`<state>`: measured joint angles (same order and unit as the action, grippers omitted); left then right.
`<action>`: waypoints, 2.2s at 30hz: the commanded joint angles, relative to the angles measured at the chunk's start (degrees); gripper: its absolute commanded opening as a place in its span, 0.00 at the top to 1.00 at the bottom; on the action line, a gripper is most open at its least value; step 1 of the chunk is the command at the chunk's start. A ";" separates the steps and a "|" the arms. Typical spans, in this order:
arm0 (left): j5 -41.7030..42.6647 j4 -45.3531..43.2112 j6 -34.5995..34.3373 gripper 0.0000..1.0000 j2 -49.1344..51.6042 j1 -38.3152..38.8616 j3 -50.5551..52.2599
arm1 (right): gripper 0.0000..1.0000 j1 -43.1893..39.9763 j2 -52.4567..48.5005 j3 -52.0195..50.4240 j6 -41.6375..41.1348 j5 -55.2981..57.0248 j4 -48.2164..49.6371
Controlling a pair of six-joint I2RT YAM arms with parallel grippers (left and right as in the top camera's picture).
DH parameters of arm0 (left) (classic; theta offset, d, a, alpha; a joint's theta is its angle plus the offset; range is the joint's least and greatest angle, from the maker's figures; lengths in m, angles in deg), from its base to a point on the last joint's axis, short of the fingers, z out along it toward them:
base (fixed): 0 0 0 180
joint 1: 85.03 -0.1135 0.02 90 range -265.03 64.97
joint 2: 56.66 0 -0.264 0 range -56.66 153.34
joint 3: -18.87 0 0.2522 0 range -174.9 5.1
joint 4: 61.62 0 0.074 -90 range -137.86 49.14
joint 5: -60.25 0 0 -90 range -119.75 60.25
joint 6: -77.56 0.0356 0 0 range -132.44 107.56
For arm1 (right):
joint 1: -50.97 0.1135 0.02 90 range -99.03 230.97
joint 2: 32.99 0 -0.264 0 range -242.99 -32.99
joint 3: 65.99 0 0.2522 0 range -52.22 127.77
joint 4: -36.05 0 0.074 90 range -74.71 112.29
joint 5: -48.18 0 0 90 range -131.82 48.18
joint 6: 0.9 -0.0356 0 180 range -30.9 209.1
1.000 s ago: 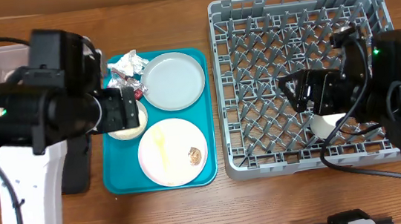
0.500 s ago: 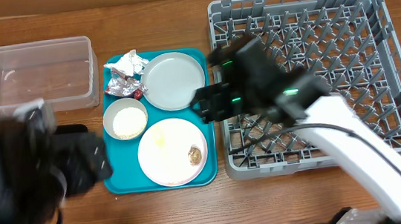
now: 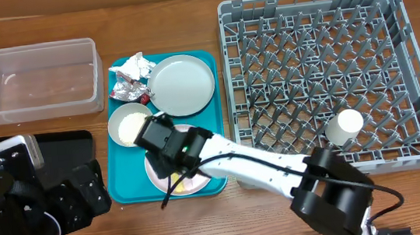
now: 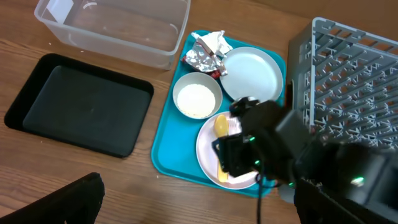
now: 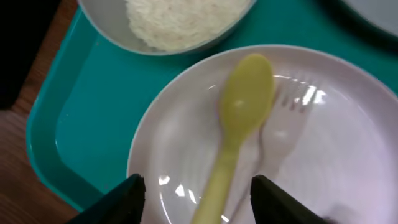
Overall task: Sort waste into correct bins and load items into the dishwasher rack
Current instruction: 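Move the right gripper to the pink plate and grasp the yellow spoon, then drop the yellow spoon into the rack with the right gripper, then return the right gripper to the pink plate and grasp the white fork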
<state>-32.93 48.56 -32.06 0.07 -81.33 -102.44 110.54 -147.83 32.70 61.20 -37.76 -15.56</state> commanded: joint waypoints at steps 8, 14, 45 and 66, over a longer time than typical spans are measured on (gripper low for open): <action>-0.83 -0.20 -0.55 0.00 -0.17 -0.26 0.17 | 0.48 1.44 -6.73 0.15 0.85 1.05 0.74; -0.83 -0.20 -0.55 0.00 -0.17 -0.26 0.17 | 0.70 1.44 -7.56 0.52 0.70 1.07 0.96; -0.83 -0.20 -0.55 0.00 -0.17 -0.26 0.17 | 0.96 -25.14 7.13 16.57 5.88 10.91 -33.24; -0.83 -0.20 -0.55 0.00 -0.17 -0.26 0.17 | 0.50 -12.24 8.26 10.58 5.86 -3.23 -22.43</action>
<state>-33.04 48.56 -32.06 0.07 -81.33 -102.36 94.82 -139.86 43.39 71.01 -41.74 -39.14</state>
